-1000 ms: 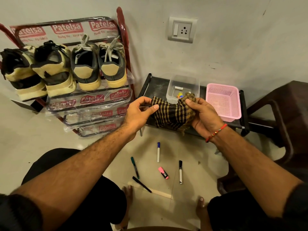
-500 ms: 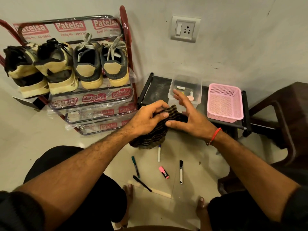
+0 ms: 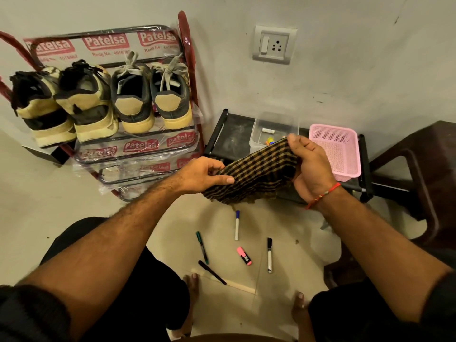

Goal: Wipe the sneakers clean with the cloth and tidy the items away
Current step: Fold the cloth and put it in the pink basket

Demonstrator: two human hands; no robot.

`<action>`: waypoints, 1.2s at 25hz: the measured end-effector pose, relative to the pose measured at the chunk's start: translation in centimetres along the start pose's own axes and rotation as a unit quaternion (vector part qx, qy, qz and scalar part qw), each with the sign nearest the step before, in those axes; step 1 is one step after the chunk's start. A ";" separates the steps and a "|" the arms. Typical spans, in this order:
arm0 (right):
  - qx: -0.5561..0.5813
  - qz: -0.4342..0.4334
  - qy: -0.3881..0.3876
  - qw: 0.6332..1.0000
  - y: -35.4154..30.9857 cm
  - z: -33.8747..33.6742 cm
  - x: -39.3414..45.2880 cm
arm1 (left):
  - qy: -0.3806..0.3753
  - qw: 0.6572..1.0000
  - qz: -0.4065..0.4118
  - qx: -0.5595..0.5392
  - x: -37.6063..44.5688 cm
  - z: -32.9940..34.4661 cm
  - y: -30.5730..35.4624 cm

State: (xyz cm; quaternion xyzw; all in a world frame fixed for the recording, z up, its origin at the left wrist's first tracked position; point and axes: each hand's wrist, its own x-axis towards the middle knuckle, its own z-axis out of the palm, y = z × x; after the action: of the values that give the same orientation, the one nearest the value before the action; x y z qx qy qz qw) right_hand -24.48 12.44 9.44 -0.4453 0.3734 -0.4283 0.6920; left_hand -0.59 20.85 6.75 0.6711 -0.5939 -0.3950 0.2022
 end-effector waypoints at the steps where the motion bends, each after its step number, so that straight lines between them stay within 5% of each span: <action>1: 0.033 0.002 0.030 0.999 -0.5 -0.2 0.2 | -0.018 1.000 -0.013 0.020 0.0 0.1 -0.4; 4: 0.077 -0.005 0.089 0.993 -1.6 -0.7 0.8 | -0.035 0.996 -0.009 0.078 -0.1 0.9 -0.7; 9: -0.093 0.018 0.170 0.981 -1.4 -3.4 2.3 | 0.103 0.974 -0.048 -0.197 0.0 -0.1 0.4; 14: -0.129 0.067 0.184 0.972 0.8 -3.5 2.7 | 0.131 0.936 -0.055 -0.323 0.1 0.6 1.3; 19: -0.115 0.059 0.093 0.987 2.1 0.8 0.4 | 0.151 0.962 -0.038 -0.226 0.1 3.0 2.5; 22: -0.121 0.055 -0.085 0.987 3.0 3.4 -2.4 | 0.104 0.934 -0.013 -0.343 -0.3 5.1 4.4; 24: -0.096 0.054 -0.137 0.984 2.9 3.8 -2.8 | 0.148 0.922 -0.003 -0.359 -0.3 4.8 4.5; 27: -0.164 -0.007 -0.080 0.983 1.4 2.3 -1.3 | 0.176 0.919 0.010 -0.352 0.0 3.3 3.9; 30: -0.322 -0.087 -0.056 0.941 0.3 -0.3 0.5 | 0.102 0.947 0.039 -0.302 -0.2 3.1 3.8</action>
State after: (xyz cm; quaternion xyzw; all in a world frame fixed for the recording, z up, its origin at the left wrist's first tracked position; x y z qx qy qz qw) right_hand -24.48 11.98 9.04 -0.6983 0.4120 -0.3183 0.4913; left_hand -5.34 20.89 7.74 0.5920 -0.4485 -0.4770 0.4701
